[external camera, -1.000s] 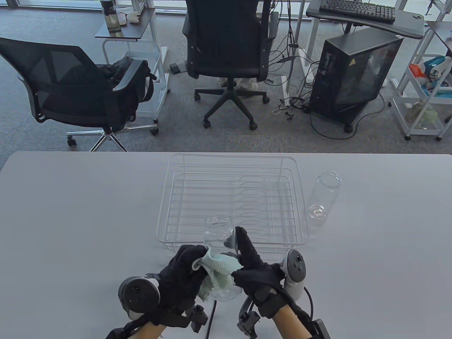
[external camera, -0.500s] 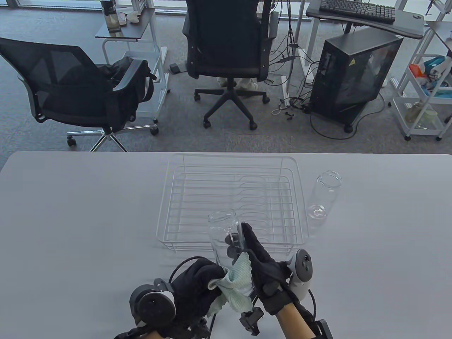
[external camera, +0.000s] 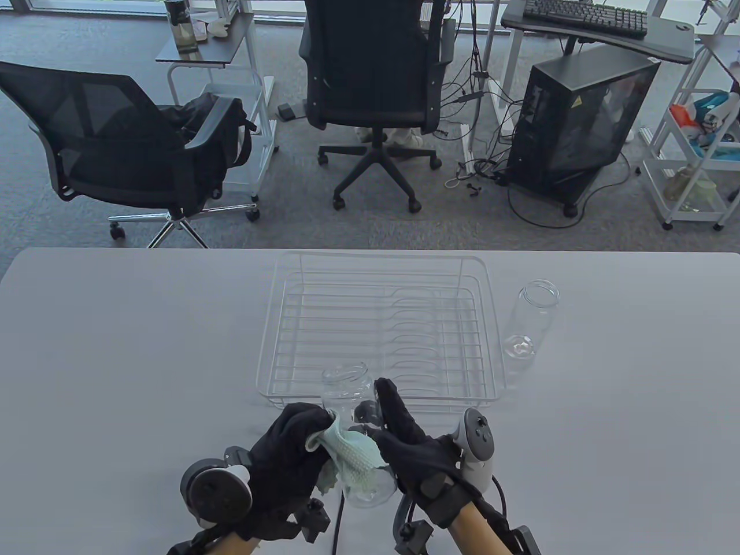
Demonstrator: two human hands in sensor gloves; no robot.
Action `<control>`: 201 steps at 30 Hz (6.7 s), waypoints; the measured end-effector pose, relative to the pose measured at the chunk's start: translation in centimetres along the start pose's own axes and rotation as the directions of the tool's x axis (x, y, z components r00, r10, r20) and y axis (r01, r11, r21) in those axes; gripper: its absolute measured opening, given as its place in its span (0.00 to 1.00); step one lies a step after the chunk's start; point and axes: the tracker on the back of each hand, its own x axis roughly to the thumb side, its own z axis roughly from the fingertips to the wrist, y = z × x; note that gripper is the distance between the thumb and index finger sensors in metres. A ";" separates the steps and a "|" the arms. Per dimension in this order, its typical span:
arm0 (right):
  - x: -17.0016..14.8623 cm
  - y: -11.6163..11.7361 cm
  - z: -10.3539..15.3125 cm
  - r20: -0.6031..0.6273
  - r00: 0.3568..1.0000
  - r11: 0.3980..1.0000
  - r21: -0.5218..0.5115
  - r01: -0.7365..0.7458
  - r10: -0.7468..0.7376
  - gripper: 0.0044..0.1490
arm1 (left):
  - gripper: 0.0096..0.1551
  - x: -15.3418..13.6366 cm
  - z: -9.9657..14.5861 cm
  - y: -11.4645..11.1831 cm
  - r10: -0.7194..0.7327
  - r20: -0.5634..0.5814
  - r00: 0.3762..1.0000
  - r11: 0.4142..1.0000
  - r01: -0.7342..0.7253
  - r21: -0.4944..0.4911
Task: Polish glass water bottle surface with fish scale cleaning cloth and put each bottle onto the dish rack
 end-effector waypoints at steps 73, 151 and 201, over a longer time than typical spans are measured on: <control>-0.5 0.7 0.1 -0.065 0.998 0.997 0.070 -0.019 0.023 0.58 | 0.24 0.4 -0.1 -0.1 -0.053 -0.006 0.999 0.998 0.054 0.017; -0.1 -0.5 -0.1 -0.062 0.998 0.994 0.112 -0.017 0.024 0.57 | 0.24 -0.8 0.2 -0.4 0.063 -0.080 0.995 0.998 -0.062 0.014; 0.2 -0.6 -0.2 -0.094 0.993 0.982 0.185 -0.048 0.066 0.66 | 0.24 -1.3 0.2 -0.3 0.183 -0.139 0.973 0.982 -0.176 0.061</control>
